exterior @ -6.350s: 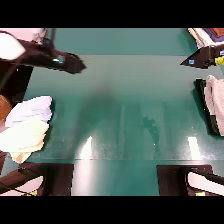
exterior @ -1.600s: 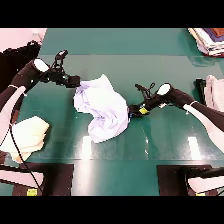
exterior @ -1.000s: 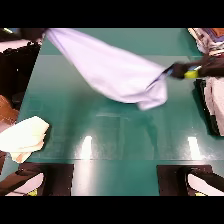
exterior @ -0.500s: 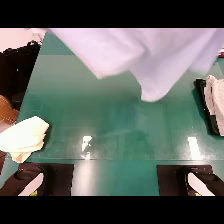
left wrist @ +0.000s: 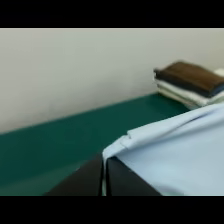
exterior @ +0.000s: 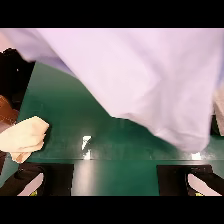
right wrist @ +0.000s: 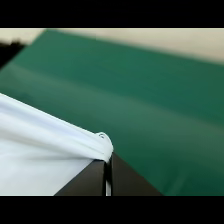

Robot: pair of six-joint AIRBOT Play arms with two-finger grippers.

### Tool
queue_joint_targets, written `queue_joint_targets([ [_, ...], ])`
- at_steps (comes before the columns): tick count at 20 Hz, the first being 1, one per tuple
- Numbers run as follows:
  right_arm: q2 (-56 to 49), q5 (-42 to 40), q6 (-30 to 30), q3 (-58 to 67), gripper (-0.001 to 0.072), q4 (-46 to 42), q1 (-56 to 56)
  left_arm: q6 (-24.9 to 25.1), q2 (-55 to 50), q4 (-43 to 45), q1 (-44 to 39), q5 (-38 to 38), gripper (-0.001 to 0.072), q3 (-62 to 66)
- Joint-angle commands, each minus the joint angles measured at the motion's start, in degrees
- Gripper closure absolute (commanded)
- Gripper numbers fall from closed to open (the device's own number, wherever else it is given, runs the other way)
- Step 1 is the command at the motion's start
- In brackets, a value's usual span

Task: Fold the shirts.

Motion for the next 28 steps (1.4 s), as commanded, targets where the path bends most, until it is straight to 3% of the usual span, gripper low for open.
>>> queue_joint_targets([
  [1, -6.4, 4.79, 1.7, -11.21, 0.0698, -0.11, 8.13, -1.14, -2.21, -0.61, -0.04, -7.8, 0.0685, -14.38],
  [4, -13.0, -0.52, 1.64, -22.75, 0.0698, -1.7, 15.98, -0.92, -5.07, -0.46, -0.04, -8.5, 0.0684, -30.86],
  [6, -17.86, -7.8, 1.2, -27.93, 0.0698, -1.64, 19.43, -0.37, -6.64, -0.2, -0.04, -1.66, 0.0684, -41.55],
  [8, -22.47, -15.61, 0.72, -30.42, 0.0697, -1.4, 21.18, 3.28, -8.04, -0.07, -0.02, 9.09, 0.0684, -49.62],
  [10, -26.49, -19.89, 0.74, -30.56, 0.0697, -1.05, 21.46, 3.8, -9.81, 1.84, -0.02, 18.16, 0.0684, -53.33],
  [12, -29.16, -21.75, 0.76, -30.56, 0.0693, -1.03, 20.83, 3.78, -11.21, 2.95, -0.02, 22.16, 0.0684, -53.31],
  [13, -29.81, -21.75, 0.74, -30.56, 0.0587, -1.03, 20.17, 3.72, -11.39, 2.86, -0.02, 23.28, 0.0684, -53.13],
  [14, -30.14, -21.22, 0.74, -30.25, 0.0361, -1.05, 19.3, 3.72, -11.37, 2.86, -0.02, 23.93, 0.0684, -53.05],
  [15, -30.1, -20.0, 0.72, -29.49, 0.03, -1.09, 18.14, 3.74, -11.39, 2.86, -0.02, 23.91, 0.0684, -52.96],
  [20, -26.21, -8.63, -3.8, -25.7, 0.03, -1.55, 10.67, 3.74, -11.39, 2.86, -0.04, 21.66, 0.0684, -52.96],
  [28, -17.51, -8.15, -5.64, -41.92, 0.03, -0.87, 1.88, 3.26, -11.39, 2.27, -0.04, 21.18, 0.0684, -52.98],
])
